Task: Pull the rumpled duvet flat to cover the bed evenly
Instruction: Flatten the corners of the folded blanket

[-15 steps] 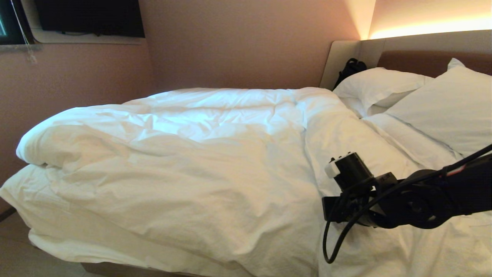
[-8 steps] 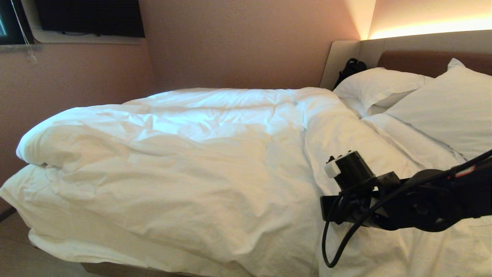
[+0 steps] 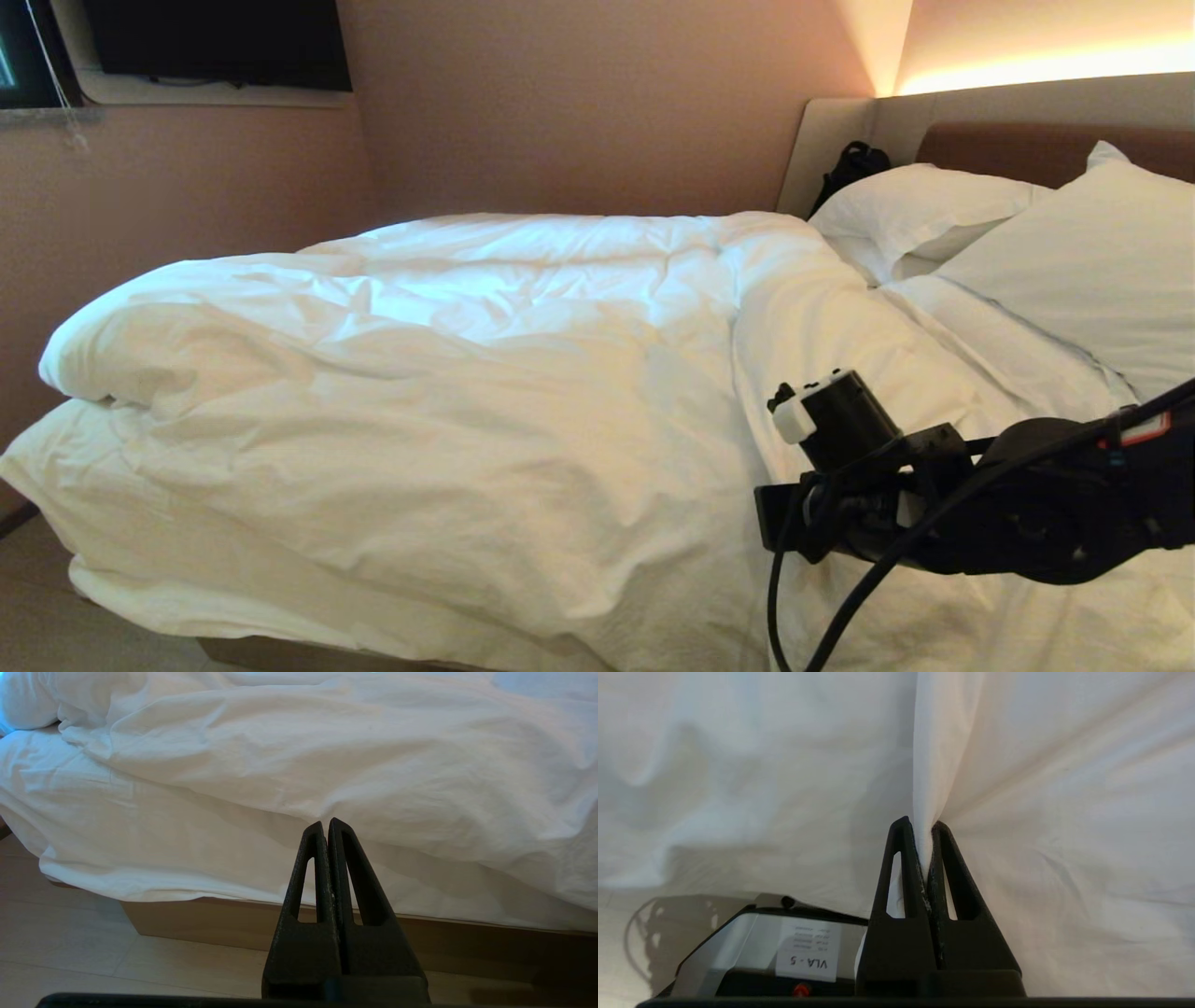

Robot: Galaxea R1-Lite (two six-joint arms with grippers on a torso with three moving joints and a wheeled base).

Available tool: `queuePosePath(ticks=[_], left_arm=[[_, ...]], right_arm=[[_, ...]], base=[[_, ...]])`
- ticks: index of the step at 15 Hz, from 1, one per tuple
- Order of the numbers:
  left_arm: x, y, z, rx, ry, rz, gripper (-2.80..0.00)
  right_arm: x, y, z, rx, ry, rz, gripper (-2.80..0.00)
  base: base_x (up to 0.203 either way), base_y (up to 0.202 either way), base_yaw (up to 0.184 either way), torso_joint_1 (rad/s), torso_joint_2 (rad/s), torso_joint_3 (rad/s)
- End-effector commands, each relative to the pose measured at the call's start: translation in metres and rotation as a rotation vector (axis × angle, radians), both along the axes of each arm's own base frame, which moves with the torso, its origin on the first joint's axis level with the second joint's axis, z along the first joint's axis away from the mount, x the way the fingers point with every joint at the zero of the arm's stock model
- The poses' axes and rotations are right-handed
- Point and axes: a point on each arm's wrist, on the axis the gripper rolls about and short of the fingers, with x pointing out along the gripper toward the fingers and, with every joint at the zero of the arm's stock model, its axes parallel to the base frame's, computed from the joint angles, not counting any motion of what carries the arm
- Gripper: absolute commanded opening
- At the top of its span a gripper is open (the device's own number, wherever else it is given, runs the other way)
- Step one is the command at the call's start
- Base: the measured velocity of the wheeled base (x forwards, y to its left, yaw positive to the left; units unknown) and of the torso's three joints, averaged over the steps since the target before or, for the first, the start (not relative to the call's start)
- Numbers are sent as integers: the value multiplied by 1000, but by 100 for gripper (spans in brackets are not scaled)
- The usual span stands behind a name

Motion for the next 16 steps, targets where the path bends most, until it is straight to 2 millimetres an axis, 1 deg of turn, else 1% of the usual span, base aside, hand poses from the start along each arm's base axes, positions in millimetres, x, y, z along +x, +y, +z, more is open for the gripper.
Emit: queuePosePath(ticks=[1, 4, 5, 7, 8, 10, 12, 15, 16], left_arm=[[0, 0, 0, 0, 0, 0, -280], [0, 0, 0, 0, 0, 0, -280], [0, 0, 0, 0, 0, 0, -280], [0, 0, 0, 0, 0, 0, -280], [0, 0, 0, 0, 0, 0, -280], [0, 0, 0, 0, 0, 0, -280], [0, 0, 0, 0, 0, 0, -280], [0, 0, 0, 0, 0, 0, -280], [0, 0, 0, 0, 0, 0, -280]], right_arm=[[0, 1, -1, 5, 8, 6, -280], [2, 2, -6, -5, 21, 6, -280], [2, 2, -8, -9, 23, 4, 0], [1, 1, -5, -6, 19, 4, 0], [-1, 0, -1, 1, 10, 5, 0], [-10, -6, 16, 32, -30, 8, 0], [-20, -13, 34, 62, -71, 13, 0], [-46, -32, 73, 133, -161, 15, 0], [-58, -42, 89, 163, -200, 16, 0]], base=[[0, 0, 0, 0, 0, 0], [0, 0, 0, 0, 0, 0], [0, 0, 0, 0, 0, 0], [0, 0, 0, 0, 0, 0], [0, 0, 0, 0, 0, 0], [0, 0, 0, 0, 0, 0], [0, 0, 0, 0, 0, 0], [0, 0, 0, 0, 0, 0], [0, 0, 0, 0, 0, 0]])
